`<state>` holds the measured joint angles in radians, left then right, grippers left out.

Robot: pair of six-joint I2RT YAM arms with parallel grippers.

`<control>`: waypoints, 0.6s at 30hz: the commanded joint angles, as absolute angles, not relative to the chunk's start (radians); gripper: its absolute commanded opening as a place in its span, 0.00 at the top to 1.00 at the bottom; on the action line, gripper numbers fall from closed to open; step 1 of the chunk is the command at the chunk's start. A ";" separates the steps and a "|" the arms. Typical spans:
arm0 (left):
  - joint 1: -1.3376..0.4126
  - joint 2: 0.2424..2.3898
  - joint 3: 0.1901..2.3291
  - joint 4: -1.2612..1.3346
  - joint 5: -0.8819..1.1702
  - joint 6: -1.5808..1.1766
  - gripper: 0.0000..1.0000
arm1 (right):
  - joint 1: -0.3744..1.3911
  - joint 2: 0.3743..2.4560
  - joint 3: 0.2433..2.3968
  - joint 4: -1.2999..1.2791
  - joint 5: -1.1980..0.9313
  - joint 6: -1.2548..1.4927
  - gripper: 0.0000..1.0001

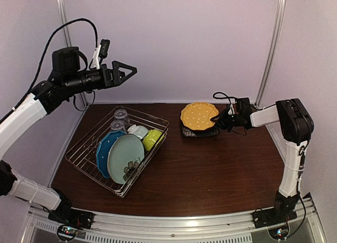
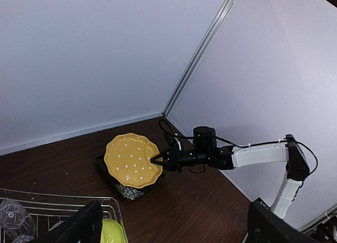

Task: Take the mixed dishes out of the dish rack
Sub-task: Place the plate with another plate.

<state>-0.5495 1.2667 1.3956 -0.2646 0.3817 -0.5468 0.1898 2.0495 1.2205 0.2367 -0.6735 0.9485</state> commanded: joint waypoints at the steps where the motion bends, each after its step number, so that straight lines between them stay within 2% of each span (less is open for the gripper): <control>1: -0.545 1.250 1.382 -0.265 0.374 -0.528 0.03 | 0.189 2.038 1.272 0.388 -0.695 0.966 0.98; 18: -0.545 1.239 1.387 -0.288 0.332 -0.514 0.03 | 0.210 2.080 1.298 0.367 -0.678 0.966 0.95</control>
